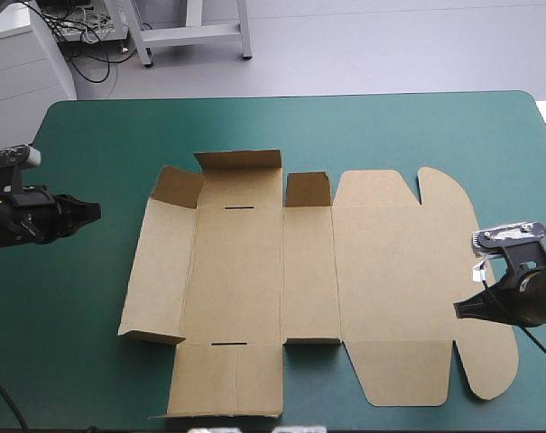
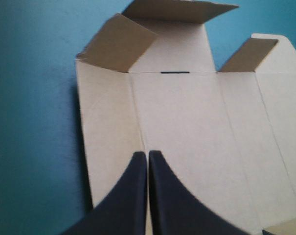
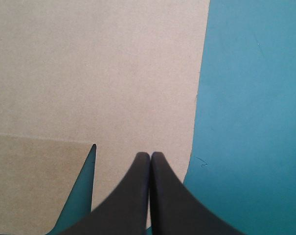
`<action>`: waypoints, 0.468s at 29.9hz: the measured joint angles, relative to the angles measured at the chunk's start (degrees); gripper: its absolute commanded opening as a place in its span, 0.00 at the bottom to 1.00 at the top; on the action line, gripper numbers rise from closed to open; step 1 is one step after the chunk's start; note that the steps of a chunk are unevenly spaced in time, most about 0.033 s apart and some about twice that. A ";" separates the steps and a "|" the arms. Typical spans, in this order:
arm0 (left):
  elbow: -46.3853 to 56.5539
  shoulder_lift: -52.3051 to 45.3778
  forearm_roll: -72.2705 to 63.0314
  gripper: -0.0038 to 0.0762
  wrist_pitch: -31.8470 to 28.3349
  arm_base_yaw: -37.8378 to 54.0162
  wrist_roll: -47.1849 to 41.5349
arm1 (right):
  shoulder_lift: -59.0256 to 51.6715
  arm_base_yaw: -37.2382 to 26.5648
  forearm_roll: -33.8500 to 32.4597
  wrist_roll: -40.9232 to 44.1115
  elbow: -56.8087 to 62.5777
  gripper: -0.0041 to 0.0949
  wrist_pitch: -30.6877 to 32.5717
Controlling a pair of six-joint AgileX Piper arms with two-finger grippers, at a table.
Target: Fold the box
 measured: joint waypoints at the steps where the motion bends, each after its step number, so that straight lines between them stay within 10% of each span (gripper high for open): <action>1: 0.00 0.00 0.33 0.04 0.00 1.14 0.17 | 0.00 0.00 0.00 0.01 0.00 0.02 0.00; 9: 0.98 0.04 4.47 0.07 -2.31 4.97 -3.29 | 0.00 0.00 0.00 -0.30 0.00 0.02 -0.03; 14: 3.76 0.10 12.46 0.41 -3.57 5.03 -7.30 | 0.00 0.00 0.00 -0.43 0.00 0.02 -0.15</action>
